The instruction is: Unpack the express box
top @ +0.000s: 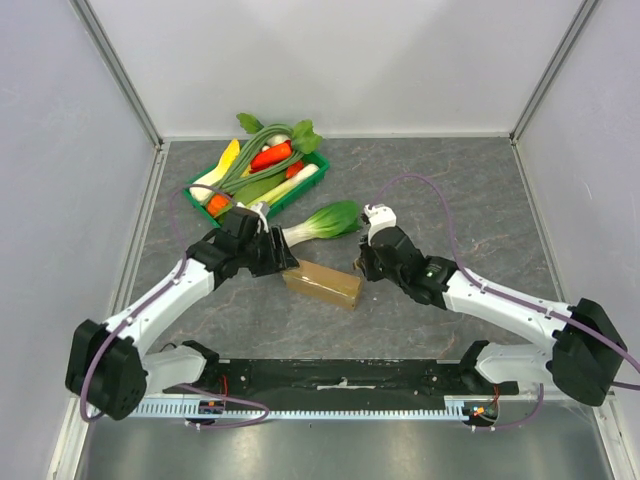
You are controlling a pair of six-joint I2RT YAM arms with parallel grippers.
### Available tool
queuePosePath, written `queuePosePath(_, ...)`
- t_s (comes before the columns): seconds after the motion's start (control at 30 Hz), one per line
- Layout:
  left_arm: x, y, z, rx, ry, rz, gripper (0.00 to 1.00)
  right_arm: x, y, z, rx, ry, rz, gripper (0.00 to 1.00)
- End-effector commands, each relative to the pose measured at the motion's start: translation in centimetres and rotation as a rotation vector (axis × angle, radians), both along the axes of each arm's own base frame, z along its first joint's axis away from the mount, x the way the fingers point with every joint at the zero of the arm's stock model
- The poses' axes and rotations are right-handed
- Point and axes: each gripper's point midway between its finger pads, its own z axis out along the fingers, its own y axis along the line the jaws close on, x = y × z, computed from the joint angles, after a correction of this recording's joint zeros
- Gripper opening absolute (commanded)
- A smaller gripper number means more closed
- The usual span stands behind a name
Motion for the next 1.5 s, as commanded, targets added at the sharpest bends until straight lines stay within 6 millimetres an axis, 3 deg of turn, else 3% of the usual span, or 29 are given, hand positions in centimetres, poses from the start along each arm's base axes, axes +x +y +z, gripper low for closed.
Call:
queuePosePath(0.0, 0.0, 2.1, 1.4, 0.07, -0.07, 0.052, 0.65, 1.5, -2.2, 2.4, -0.011, -0.019, -0.108, 0.0)
queuePosePath(0.07, 0.5, 3.1, 2.0, 0.129, -0.094, 0.076, 0.66, 1.2, -3.7, 3.2, -0.035, -0.01, -0.143, 0.0)
queuePosePath(0.23, 1.6, 2.6, 1.6, 0.146, -0.078, 0.059, 0.68, -3.1, -5.5, 1.2, -0.108, 0.113, -0.027, 0.0)
queuePosePath(0.33, 1.9, 1.7, 1.5, 0.121, -0.065, 0.033, 0.68, -5.9, -4.3, 0.3, -0.059, 0.206, 0.105, 0.0)
queuePosePath(0.43, 1.7, 0.8, 1.3, 0.083, -0.049, -0.003, 0.68, -6.9, -2.7, 0.5, 0.018, 0.23, 0.18, 0.0)
queuePosePath(0.8, -0.4, -2.2, -0.8, -0.09, 0.035, -0.093, 0.58, -2.8, 0.1, 1.8, 0.094, 0.127, 0.115, 0.0)
queuePosePath(0.97, -1.2, -1.8, -1.1, -0.095, 0.045, -0.077, 0.54, -0.9, 0.9, 2.2, 0.088, 0.074, 0.095, 0.0)
queuePosePath(1.13, -1.6, -1.0, -0.1, -0.089, 0.005, -0.057, 0.55, 0.3, 2.0, 2.4, 0.084, 0.061, 0.102, 0.0)
queuePosePath(1.27, -1.0, 0.0, 0.6, -0.004, -0.051, -0.093, 0.63, 0.8, 0.0, 2.0, 0.032, 0.049, 0.011, 0.0)
queuePosePath(1.37, 0.5, 0.5, 2.8, 0.072, -0.154, -0.144, 0.7, 1.2, -1.8, 2.1, -0.008, 0.048, -0.064, 0.0)
queuePosePath(1.47, 2.3, 0.3, 6.2, 0.113, -0.297, -0.223, 0.77, 1.8, -3.5, 3.0, -0.014, 0.036, -0.13, 0.0)
